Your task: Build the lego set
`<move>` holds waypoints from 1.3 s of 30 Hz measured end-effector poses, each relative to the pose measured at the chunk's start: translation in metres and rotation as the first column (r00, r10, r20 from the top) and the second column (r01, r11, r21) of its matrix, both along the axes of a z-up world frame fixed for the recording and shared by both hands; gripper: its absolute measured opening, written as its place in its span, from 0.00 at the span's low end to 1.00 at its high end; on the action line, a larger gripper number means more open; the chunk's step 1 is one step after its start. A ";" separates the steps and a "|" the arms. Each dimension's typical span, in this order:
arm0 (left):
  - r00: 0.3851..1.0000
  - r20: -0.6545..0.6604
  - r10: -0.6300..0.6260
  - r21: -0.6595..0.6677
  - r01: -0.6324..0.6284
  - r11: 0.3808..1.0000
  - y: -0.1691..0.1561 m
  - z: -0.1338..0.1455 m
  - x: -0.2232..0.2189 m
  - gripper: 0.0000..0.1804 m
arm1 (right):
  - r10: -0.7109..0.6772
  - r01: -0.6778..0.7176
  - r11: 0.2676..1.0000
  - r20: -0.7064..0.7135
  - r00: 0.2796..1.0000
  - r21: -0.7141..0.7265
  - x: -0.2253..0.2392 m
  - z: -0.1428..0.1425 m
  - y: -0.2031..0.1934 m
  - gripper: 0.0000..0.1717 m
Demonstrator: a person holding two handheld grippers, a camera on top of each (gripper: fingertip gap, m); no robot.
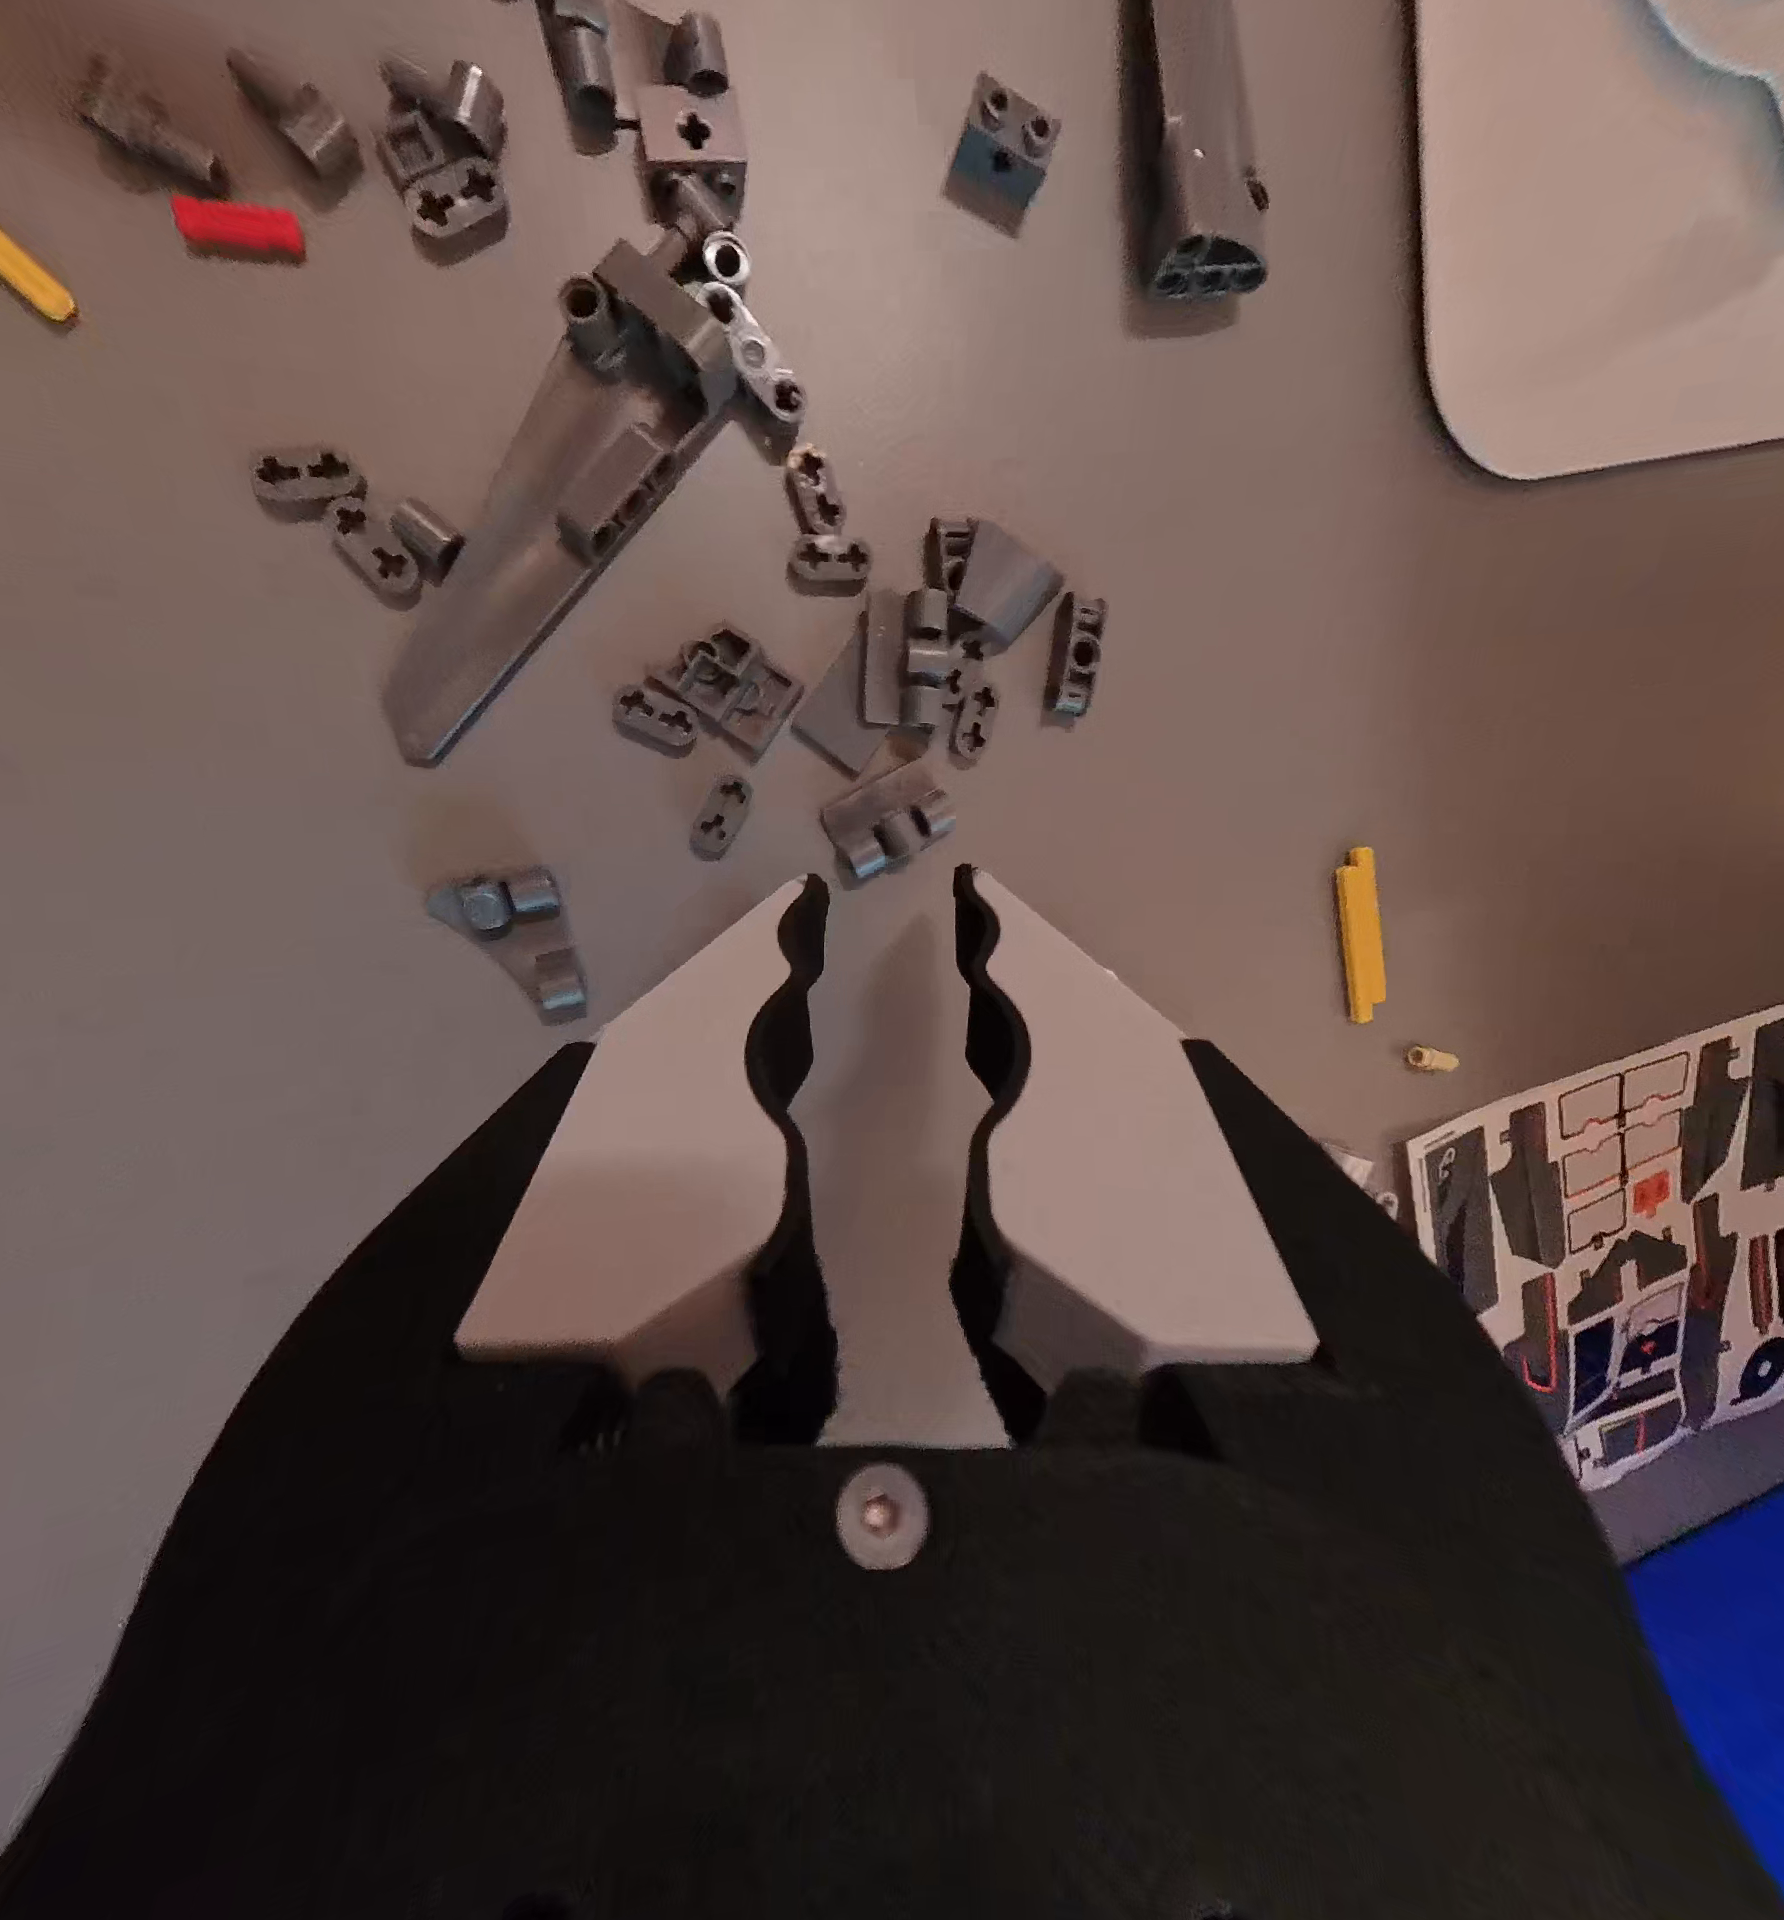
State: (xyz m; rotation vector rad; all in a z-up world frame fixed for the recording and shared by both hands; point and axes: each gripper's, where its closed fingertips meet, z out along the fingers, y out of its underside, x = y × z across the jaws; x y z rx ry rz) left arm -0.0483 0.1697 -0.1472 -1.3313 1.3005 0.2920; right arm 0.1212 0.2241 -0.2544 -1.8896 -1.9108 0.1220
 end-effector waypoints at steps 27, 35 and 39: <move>1.000 0.008 0.001 0.015 -0.001 1.000 -0.002 0.005 0.000 0.00 | -0.002 0.021 0.990 -0.140 0.990 0.138 0.013 0.054 -0.062 0.14; 1.000 0.003 -0.004 0.011 0.004 1.000 -0.003 0.002 0.003 0.00 | -0.063 0.091 0.981 -0.165 0.984 0.171 0.041 0.071 -0.070 0.14; 1.000 0.001 -0.004 0.009 0.004 1.000 -0.003 0.001 0.004 0.00 | -0.069 0.098 0.976 -0.148 0.986 0.193 0.047 0.072 -0.074 0.14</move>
